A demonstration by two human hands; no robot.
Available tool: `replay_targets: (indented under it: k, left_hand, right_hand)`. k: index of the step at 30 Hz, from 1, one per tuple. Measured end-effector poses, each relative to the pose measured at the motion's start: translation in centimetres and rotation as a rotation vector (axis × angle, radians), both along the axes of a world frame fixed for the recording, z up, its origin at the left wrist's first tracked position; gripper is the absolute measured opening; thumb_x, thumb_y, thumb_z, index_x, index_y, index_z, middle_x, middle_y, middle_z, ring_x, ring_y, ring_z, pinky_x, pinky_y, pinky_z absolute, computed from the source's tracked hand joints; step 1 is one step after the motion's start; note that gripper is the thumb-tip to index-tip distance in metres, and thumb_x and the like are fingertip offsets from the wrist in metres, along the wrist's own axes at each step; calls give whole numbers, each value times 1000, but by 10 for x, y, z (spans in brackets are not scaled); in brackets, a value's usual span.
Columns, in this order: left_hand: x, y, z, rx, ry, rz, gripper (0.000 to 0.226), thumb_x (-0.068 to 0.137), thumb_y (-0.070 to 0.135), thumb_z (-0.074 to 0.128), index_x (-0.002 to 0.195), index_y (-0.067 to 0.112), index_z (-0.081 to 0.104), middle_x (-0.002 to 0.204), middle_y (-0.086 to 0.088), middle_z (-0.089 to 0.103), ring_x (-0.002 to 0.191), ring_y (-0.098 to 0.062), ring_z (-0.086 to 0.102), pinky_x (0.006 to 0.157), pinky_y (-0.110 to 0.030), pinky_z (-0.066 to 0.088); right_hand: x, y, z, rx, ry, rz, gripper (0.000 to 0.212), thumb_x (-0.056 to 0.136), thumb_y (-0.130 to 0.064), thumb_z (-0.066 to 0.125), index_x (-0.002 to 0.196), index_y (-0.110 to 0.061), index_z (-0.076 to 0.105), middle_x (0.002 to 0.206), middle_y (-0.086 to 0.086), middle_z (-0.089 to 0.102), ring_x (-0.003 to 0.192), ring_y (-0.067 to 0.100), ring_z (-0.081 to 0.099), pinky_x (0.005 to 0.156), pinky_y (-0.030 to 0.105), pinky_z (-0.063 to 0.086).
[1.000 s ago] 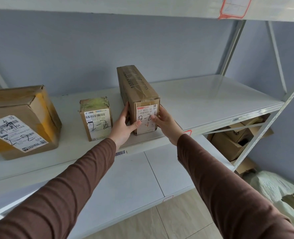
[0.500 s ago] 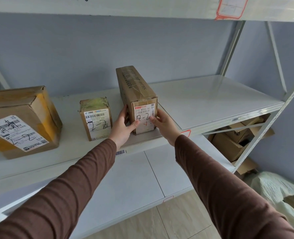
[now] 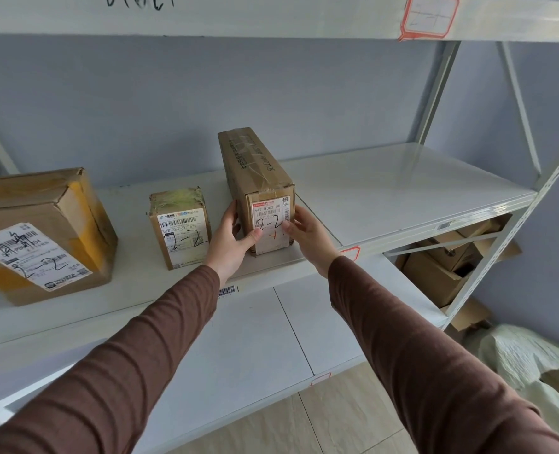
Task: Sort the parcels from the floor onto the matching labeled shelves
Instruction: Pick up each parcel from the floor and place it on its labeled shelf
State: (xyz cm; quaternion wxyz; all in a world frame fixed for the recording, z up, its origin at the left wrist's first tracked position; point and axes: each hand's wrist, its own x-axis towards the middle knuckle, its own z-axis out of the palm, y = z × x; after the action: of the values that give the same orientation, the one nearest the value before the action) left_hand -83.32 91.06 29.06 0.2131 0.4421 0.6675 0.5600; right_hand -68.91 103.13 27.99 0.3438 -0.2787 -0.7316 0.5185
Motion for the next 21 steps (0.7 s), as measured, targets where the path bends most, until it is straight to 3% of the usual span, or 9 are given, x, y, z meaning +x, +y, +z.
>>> replay_targets:
  k: [3,6,9,13,17,21]
  left_hand:
    - [5,-5,2,14,22,26,80,97,23,71,161,26,22,136,23,39,129,4,33,108,-21,30]
    - [10,-9,1,22,23,30,83,96,25,71,162,27,20,136,22,37,129,3,32,107,-20,28]
    - [13,-13,-3,34,10,13,85,95,27,72,162,28,19,140,20,37,130,4,30,111,-22,27]
    - [18,-29,-13,74,-68,-74,93,89,32,79,161,35,21,163,8,33,148,-5,29,126,-41,26]
    - [39,-61,-25,132,99,-81,90,93,28,75,163,33,17,172,7,10,157,-11,13,128,-37,17]
    - [73,-93,-44,130,145,-279,87,95,27,71,162,34,17,171,9,14,157,-15,15,122,-34,21]
  right_hand:
    - [2,-4,2,-8,-10,-14,50,102,-22,61,150,-16,46,136,3,64,126,20,60,102,40,56]
    - [9,-12,4,-14,-21,-57,70,97,-39,67,158,-23,36,153,-1,50,140,20,47,115,47,43]
    - [17,-26,7,-24,-11,-141,74,98,-36,68,160,-22,31,162,-2,38,147,18,37,119,45,36]
    - [31,-53,5,-6,4,-242,76,96,-35,70,160,-23,31,164,-4,35,148,16,35,120,46,35]
    - [57,-97,-6,0,26,-419,72,95,-32,72,157,-26,36,161,0,37,147,17,37,121,47,33]
    - [97,-162,-25,9,20,-589,69,96,-28,71,156,-23,37,161,2,39,149,17,34,123,48,30]
